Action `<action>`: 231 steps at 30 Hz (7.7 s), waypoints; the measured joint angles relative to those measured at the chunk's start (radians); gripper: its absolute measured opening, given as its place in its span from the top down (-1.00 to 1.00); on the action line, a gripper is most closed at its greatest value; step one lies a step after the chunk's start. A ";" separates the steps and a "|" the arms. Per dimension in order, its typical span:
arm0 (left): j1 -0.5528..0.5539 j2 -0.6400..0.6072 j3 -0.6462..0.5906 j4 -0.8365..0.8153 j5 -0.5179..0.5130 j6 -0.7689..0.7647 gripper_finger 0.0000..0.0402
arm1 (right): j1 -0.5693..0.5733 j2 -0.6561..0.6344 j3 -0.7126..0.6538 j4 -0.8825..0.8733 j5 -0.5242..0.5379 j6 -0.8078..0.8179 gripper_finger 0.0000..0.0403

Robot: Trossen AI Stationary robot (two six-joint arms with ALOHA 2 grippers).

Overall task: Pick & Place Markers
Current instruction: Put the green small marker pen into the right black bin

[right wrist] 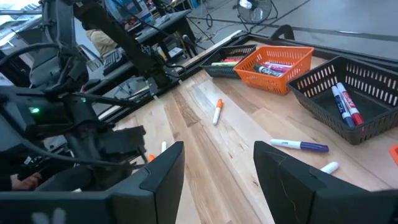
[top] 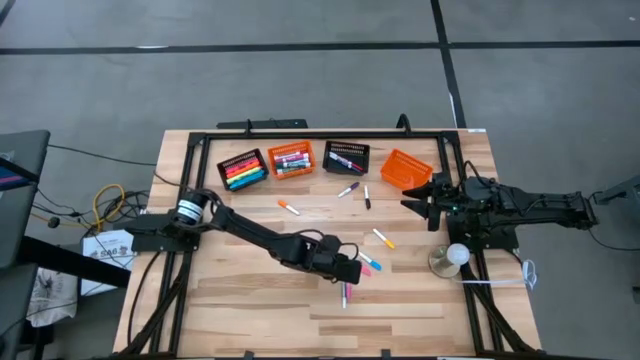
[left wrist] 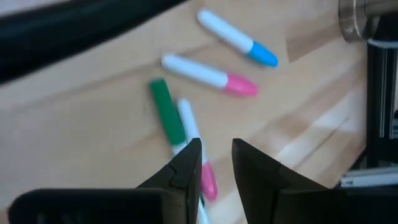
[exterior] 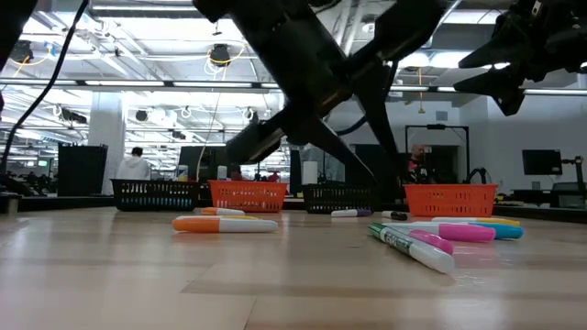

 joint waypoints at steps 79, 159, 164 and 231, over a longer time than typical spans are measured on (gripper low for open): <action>0.039 0.072 -0.002 -0.051 0.087 0.179 0.56 | 0.000 0.000 0.000 0.003 -0.006 -0.027 0.09; 0.299 -0.239 -0.064 -0.071 0.044 0.424 0.94 | 0.000 0.000 -0.001 0.003 -0.006 -0.044 0.09; 0.263 -0.203 -0.063 0.045 0.060 0.438 0.83 | 0.000 0.000 -0.001 0.003 -0.002 -0.052 0.09; 0.150 -1.352 -1.049 0.161 -0.289 0.571 0.31 | 0.103 1.384 0.692 -0.307 -0.264 -0.694 0.06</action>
